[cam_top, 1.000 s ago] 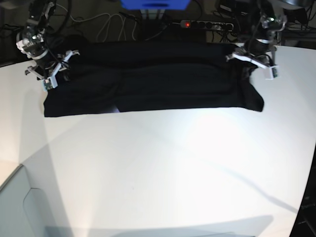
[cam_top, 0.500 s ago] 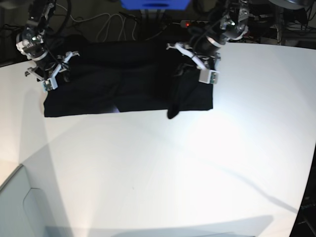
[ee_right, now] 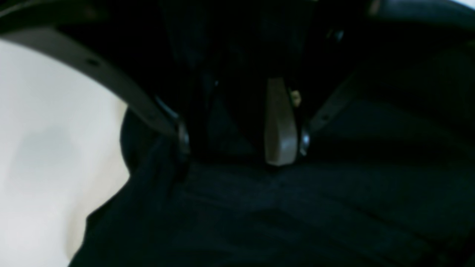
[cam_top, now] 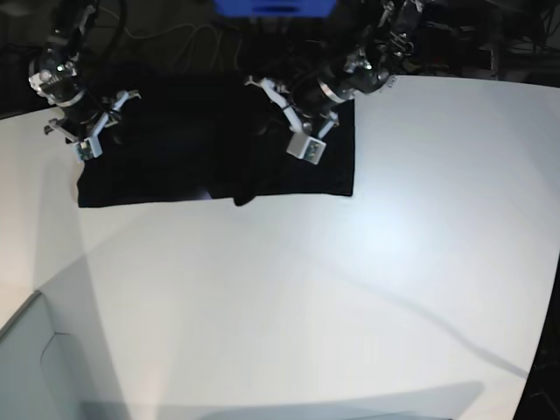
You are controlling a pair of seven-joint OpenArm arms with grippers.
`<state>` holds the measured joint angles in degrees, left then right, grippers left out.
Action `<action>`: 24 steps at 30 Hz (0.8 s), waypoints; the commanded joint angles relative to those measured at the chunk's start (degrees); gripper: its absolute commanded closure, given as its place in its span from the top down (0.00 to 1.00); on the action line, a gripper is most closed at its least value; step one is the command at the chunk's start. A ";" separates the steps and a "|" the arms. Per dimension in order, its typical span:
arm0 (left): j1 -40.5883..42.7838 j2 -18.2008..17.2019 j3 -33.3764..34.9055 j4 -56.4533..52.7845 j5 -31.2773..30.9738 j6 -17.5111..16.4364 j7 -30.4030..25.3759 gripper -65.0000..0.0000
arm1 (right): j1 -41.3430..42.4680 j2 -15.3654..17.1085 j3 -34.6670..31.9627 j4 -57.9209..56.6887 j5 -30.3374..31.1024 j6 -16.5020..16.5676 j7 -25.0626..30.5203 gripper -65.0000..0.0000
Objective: Fold the T-shirt properly
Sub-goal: 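Drag the shirt's end with the left gripper toward the right gripper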
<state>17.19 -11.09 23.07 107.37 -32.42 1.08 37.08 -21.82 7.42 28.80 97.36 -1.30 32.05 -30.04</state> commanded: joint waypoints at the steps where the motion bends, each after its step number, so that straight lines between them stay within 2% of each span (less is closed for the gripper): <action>1: -0.53 0.24 0.80 0.28 -0.76 -0.51 -1.08 0.00 | -0.02 0.62 0.26 0.88 0.73 0.17 1.08 0.38; 9: -2.82 0.32 3.79 -2.71 -0.76 -0.51 -1.17 0.00 | -0.02 0.62 0.26 0.88 0.73 0.17 1.08 0.38; 24: -4.84 1.55 3.79 -2.27 -0.67 -0.51 -1.17 0.00 | -0.02 1.24 0.26 1.06 0.64 0.17 1.08 0.38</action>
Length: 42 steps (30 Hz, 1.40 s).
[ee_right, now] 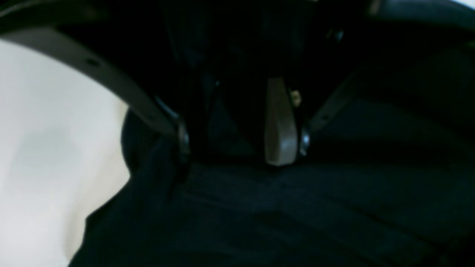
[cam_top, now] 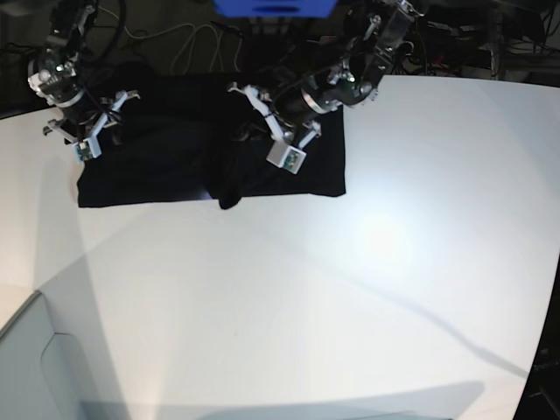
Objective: Fold the T-shirt properly
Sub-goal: 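Drag the shirt's end with the left gripper toward the right gripper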
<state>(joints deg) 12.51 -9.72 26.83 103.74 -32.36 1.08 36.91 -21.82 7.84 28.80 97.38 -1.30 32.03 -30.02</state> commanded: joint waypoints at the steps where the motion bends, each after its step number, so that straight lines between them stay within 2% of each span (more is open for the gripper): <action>1: -0.16 0.18 0.03 1.44 -0.74 -0.51 -0.99 0.00 | -0.02 0.91 0.26 1.03 0.64 0.19 1.05 0.38; 5: -0.78 0.53 -0.06 1.09 -0.48 -0.51 -0.99 0.00 | 0.07 0.91 0.26 1.03 0.64 0.19 1.05 0.38; 12: -0.95 4.84 0.12 0.83 9.02 -0.51 -0.82 0.00 | 0.33 0.91 0.26 1.03 0.64 0.19 1.05 0.38; 15: -0.95 5.45 1.61 0.83 11.48 -0.51 -0.82 0.00 | 0.51 1.00 0.26 1.03 0.64 0.19 1.05 0.38; 19: -1.30 5.10 3.72 0.83 11.92 -0.51 -0.82 0.00 | 0.51 1.00 0.26 1.03 0.64 0.19 1.05 0.38; 32: -1.39 5.10 3.90 0.65 11.92 -0.51 -0.29 0.00 | 1.38 1.00 0.26 0.95 0.64 0.19 1.05 0.38; 35: -1.57 5.19 3.81 0.65 11.83 -0.51 4.02 0.00 | 1.38 1.00 0.26 0.95 0.64 0.19 1.05 0.38; 40: -2.45 5.45 3.90 0.74 11.74 -0.51 6.30 0.21 | 1.38 1.00 0.26 0.95 0.64 0.19 1.05 0.38; 42: -2.45 5.45 3.90 0.74 11.74 -0.51 6.30 0.23 | 1.38 1.00 0.26 0.95 0.64 0.19 1.05 0.38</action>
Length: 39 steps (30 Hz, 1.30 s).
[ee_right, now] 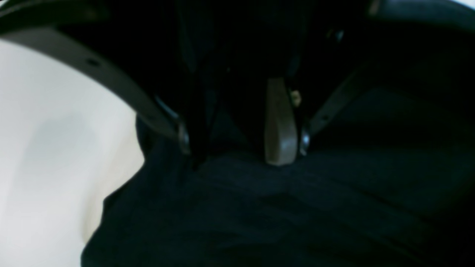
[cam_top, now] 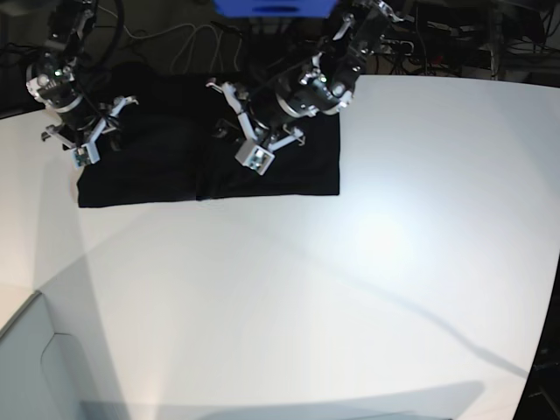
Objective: Fold the T-shirt properly
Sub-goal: 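Drag the shirt's end with the left gripper toward the right gripper, then release the shirt and raise the left gripper away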
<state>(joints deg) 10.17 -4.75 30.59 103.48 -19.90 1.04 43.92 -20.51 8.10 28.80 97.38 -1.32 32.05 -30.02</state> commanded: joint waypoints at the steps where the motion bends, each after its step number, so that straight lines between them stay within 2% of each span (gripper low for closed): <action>1: -0.11 0.49 0.14 1.00 -0.71 -0.47 -0.71 0.23 | 0.07 0.74 0.26 0.95 0.66 0.17 1.05 0.38; 4: -0.20 0.58 0.14 1.27 -0.89 -0.47 -0.71 0.25 | -0.01 0.74 0.26 0.95 0.66 0.17 1.05 0.38; 11: 0.33 -0.04 -0.13 6.54 -1.24 -0.55 -0.80 0.41 | -0.01 0.74 0.35 1.12 0.66 0.08 1.05 0.38; 14: 0.68 -3.03 -0.39 9.44 -1.24 -0.55 -0.80 0.42 | 0.07 0.74 0.52 2.00 0.66 0.08 1.05 0.39; 17: 1.03 -5.84 -2.85 11.90 -1.33 -0.55 -0.80 0.42 | 0.16 0.74 0.79 4.99 0.66 0.08 1.05 0.48; 22: 7.19 -6.98 -16.74 14.36 -1.51 -0.99 -0.80 0.42 | 0.07 0.47 3.42 9.12 0.75 -0.01 1.05 0.65; 25: 10.35 -6.98 -27.47 14.54 -6.08 -1.08 -0.80 0.42 | 0.16 0.47 5.36 7.98 0.84 -0.01 1.05 0.71; 29: 13.78 -7.16 -40.57 14.28 -17.51 -1.08 -0.54 0.42 | 2.27 0.65 7.29 2.79 0.84 0.08 1.05 0.73; 32: 15.63 -7.16 -48.83 14.19 -23.75 -1.08 -0.36 0.42 | 3.59 0.74 7.64 -2.13 0.93 0.08 1.05 0.73; 35: 16.24 -7.16 -55.07 14.01 -27.00 -1.08 -0.27 0.42 | 5.08 1.35 7.73 -5.91 0.84 0.08 1.05 0.73; 39: 16.95 -7.07 -59.12 13.92 -27.18 -1.08 -0.19 0.42 | 6.31 2.06 7.73 -9.87 0.84 0.08 1.05 0.73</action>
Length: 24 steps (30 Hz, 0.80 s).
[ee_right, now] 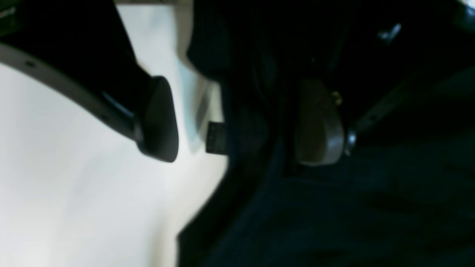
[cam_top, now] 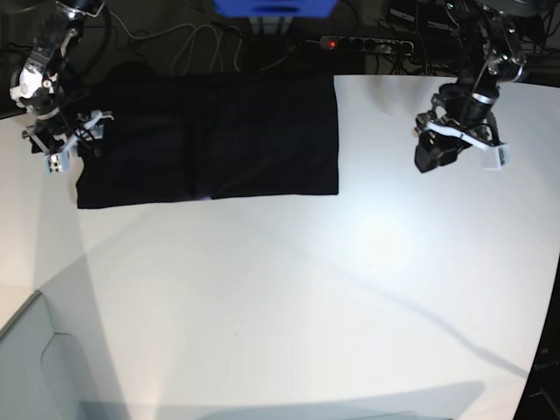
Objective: Fold the T-shirt properly
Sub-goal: 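Release the shirt and raise the left gripper away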
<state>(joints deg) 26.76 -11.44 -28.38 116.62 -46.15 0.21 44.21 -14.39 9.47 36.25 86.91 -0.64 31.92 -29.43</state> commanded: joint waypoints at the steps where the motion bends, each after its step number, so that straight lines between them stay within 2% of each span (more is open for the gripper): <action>1: 0.62 -0.38 -0.59 0.79 -1.10 -0.25 -0.47 0.42 | 0.63 0.68 0.28 -0.54 0.16 0.21 0.46 0.73; 9: 0.80 -0.12 -0.76 0.00 -0.93 -0.25 -0.47 0.42 | 1.78 2.00 -1.30 -5.90 0.25 0.30 0.46 0.70; 11: 0.80 0.15 -0.67 0.00 -0.84 -0.25 -0.47 0.42 | 1.78 2.35 -2.98 -5.90 0.25 0.30 0.46 0.62; 13: 0.80 0.15 -0.59 -0.09 -0.84 -0.25 -0.47 0.42 | 1.78 2.35 -3.94 -5.90 0.16 0.30 0.46 0.48; 19: 1.50 0.23 -0.41 -2.73 -1.10 -0.25 -0.47 0.42 | 1.78 2.26 -5.35 -5.90 0.07 0.30 0.46 0.00; 24: 1.76 0.94 -0.50 -5.89 -0.84 -0.25 -0.47 0.42 | 1.78 2.35 -5.00 -3.44 0.25 0.21 0.46 0.00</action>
<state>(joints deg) 28.03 -10.13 -28.62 109.93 -46.30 0.19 44.62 -12.45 11.18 30.98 83.09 1.56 31.86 -26.94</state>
